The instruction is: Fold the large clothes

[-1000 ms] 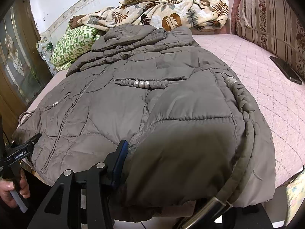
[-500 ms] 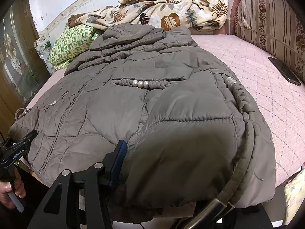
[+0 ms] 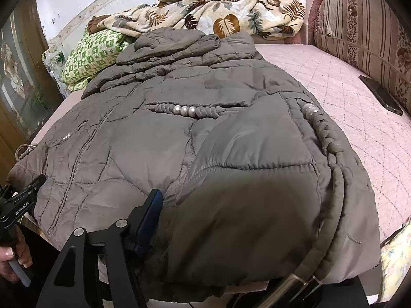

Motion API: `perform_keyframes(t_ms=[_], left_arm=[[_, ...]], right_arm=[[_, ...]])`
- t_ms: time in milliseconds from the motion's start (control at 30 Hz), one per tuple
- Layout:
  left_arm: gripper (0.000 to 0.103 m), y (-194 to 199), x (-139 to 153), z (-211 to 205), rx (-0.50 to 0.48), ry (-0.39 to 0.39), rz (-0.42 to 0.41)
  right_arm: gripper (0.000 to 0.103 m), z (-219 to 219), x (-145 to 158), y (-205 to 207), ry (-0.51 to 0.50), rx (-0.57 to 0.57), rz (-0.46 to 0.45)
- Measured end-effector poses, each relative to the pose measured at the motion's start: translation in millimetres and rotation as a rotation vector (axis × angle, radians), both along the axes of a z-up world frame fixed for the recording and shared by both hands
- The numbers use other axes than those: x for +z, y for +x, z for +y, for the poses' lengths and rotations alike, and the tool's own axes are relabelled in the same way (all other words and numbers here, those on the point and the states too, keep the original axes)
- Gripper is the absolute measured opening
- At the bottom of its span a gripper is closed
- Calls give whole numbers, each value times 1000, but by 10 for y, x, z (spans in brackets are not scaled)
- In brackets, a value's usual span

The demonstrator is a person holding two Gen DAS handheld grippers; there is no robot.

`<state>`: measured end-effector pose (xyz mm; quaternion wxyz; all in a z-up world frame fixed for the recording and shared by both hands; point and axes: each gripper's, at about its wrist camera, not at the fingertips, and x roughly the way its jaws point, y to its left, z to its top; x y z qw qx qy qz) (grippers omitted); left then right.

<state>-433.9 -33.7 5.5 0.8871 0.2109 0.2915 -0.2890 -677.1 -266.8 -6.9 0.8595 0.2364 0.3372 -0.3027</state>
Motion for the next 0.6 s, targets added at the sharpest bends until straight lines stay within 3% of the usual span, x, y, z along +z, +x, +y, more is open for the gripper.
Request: perform_keyframes(t_ms=[333,600], left_arm=[[73,2,-2,1,0,-1,1],[73,-6,0,-4,0,1,-1]], right_arm=[[71,-4,2,-1,3,2,1],[56,91,44,38,-55,16,27]])
